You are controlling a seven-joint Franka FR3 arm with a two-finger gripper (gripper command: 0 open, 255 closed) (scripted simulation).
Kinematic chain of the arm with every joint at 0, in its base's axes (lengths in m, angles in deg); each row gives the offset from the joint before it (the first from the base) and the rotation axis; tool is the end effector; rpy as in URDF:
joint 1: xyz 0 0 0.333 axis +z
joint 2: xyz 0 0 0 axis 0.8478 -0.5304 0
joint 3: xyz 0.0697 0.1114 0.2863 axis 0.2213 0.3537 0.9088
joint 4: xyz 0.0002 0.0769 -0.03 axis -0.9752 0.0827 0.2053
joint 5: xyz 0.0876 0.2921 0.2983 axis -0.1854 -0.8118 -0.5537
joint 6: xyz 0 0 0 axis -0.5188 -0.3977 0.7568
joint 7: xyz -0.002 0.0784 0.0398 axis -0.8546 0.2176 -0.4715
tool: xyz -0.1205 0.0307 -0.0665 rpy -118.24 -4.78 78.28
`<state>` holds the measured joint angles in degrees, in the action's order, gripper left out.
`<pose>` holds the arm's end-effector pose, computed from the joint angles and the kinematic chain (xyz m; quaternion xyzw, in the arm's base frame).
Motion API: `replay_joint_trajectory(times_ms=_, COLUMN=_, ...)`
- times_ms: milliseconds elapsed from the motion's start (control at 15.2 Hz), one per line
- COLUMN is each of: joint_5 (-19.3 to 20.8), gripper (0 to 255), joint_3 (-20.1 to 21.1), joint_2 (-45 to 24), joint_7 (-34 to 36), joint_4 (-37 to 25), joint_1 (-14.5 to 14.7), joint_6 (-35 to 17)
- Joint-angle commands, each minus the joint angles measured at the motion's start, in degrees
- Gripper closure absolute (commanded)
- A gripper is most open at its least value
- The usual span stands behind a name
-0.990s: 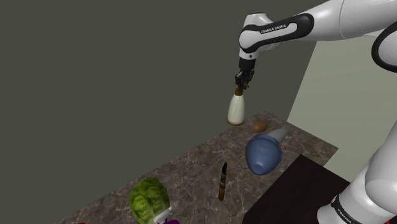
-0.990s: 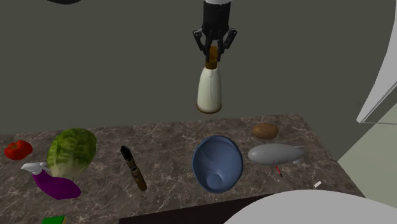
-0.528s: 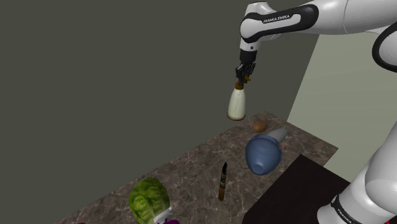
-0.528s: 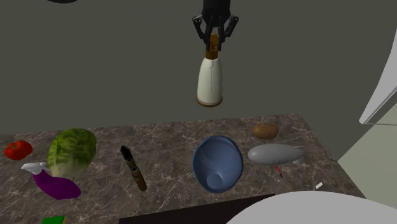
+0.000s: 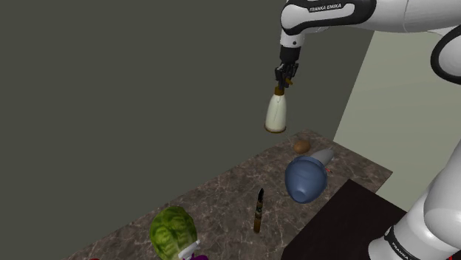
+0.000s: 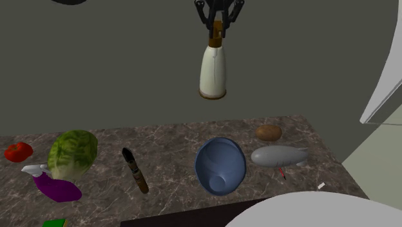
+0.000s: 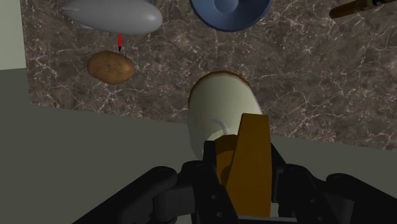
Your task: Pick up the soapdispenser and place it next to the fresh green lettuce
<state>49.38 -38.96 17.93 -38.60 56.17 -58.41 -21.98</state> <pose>0.6268 -0.1014 0.5315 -0.9996 -0.0268 -0.0126 0.0025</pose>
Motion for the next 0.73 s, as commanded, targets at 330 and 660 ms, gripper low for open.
replay_joint_trajectory(times_ms=330, joint_5=1.0, gripper=255, joint_3=2.9, joint_2=4.2, joint_7=6.6, joint_4=3.8, joint_1=3.7, joint_6=0.3)
replay_joint_trajectory(times_ms=660, joint_5=1.5, gripper=255, joint_3=6.2, joint_2=7.1, joint_7=13.4, joint_4=7.2, joint_1=7.1, joint_6=-0.3)
